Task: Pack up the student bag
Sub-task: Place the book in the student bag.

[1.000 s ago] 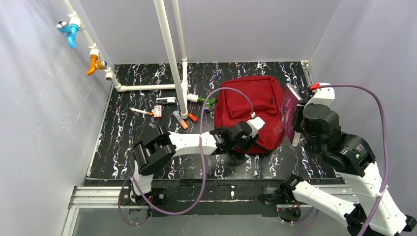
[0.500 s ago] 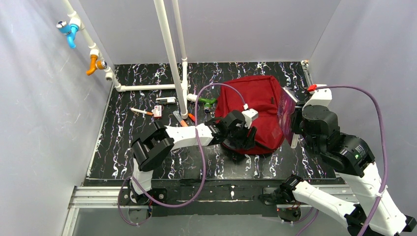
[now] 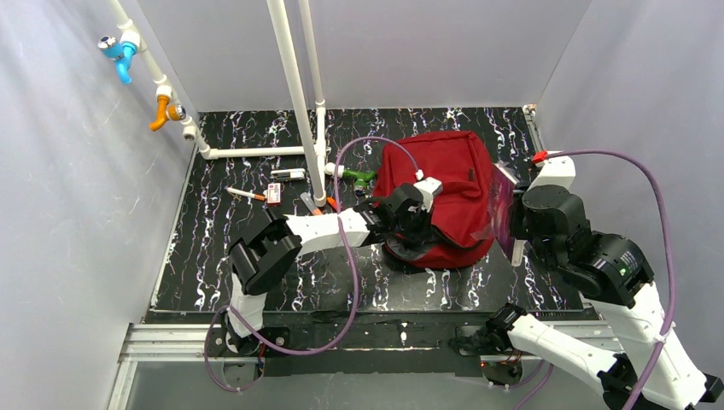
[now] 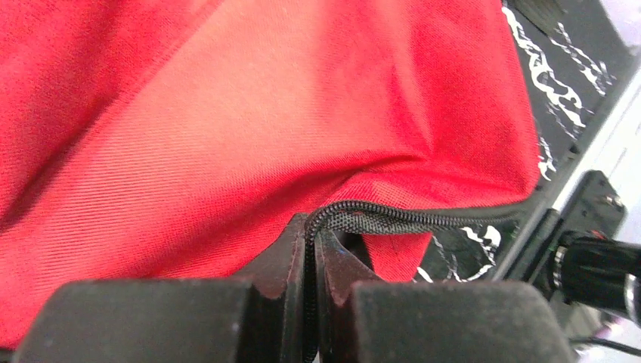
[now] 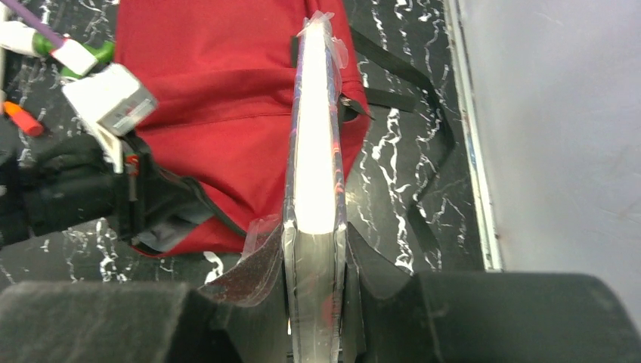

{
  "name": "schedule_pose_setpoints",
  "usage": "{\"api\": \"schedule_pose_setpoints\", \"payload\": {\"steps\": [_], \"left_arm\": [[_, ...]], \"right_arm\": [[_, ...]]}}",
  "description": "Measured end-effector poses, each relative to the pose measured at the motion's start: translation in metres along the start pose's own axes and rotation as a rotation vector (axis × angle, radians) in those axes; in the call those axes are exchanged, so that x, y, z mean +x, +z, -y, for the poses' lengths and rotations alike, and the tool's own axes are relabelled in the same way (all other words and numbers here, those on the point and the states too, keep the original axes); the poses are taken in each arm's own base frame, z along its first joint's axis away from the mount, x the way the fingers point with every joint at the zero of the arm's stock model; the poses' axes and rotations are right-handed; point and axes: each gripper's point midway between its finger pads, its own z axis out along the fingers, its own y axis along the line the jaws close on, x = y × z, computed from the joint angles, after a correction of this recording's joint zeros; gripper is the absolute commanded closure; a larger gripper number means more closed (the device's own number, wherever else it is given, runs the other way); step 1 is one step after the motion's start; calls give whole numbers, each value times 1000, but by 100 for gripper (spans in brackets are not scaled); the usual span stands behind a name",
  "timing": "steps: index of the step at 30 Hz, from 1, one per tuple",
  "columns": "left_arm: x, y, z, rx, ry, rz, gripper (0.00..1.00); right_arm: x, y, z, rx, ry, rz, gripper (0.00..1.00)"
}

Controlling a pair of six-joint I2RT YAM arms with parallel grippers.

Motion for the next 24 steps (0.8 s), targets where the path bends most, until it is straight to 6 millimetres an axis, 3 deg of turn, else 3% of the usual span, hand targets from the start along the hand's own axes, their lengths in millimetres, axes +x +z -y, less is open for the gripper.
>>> {"api": "schedule_pose_setpoints", "payload": {"steps": [5, 12, 17, 24], "left_arm": [[-29, -15, -19, -139, 58, 99, 100], [-98, -55, -13, -210, 64, 291, 100], [-125, -70, -7, -210, 41, 366, 100], [-137, -77, 2, -186, 30, 395, 100]], "right_arm": [[-2, -9, 15, 47, -17, -5, 99], [14, -19, 24, 52, 4, -58, 99], [46, -19, 3, -46, 64, -166, 99], [87, -24, -39, -214, 289, -306, 99]]}}
